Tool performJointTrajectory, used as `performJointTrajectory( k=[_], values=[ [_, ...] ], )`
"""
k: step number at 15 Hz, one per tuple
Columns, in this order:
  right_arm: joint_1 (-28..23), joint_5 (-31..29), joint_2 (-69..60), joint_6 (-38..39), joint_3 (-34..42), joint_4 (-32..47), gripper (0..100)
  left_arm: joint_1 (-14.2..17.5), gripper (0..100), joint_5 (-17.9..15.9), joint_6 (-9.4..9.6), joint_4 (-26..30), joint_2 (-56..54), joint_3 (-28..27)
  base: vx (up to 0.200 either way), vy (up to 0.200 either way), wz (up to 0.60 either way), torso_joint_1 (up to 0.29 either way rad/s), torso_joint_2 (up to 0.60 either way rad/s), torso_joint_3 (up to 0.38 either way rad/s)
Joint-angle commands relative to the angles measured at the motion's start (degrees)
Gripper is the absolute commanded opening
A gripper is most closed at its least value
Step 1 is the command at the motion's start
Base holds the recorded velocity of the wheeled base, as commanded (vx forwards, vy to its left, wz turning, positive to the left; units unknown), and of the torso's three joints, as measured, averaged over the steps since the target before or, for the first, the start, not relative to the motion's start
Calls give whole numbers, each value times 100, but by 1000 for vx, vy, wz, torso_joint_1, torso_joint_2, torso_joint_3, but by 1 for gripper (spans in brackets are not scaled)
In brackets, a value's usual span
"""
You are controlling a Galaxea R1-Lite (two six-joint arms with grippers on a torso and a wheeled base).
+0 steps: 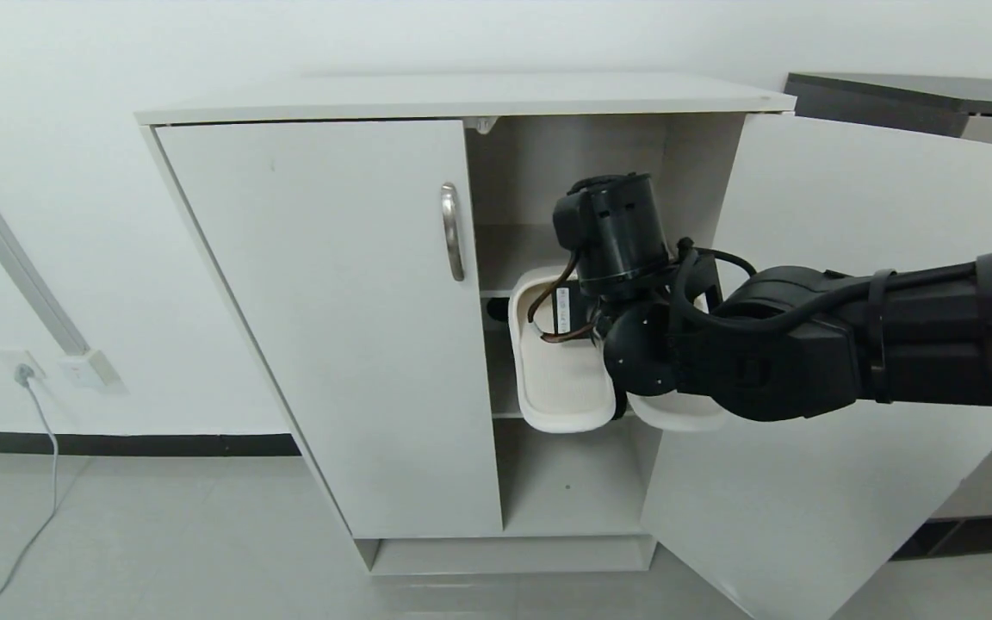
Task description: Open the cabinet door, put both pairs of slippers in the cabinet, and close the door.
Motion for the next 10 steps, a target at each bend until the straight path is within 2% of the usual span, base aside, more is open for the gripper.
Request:
performJointTrajectory(
  k=[1,8,10],
  values=[
    [-12,2,-44,8,6,-4,0,-7,0,2,-1,-4,8,-8,200,0,0,2,2,-2],
    [-109,11,53,8,32,-171,0,-7,0,-7,8,-4,8,1,200,0,0,0,2,1],
    [-196,11,149,0,14,-311,0,-7,0,-7,8,-4,8,1,0,0,0,0,0,0]
  ],
)
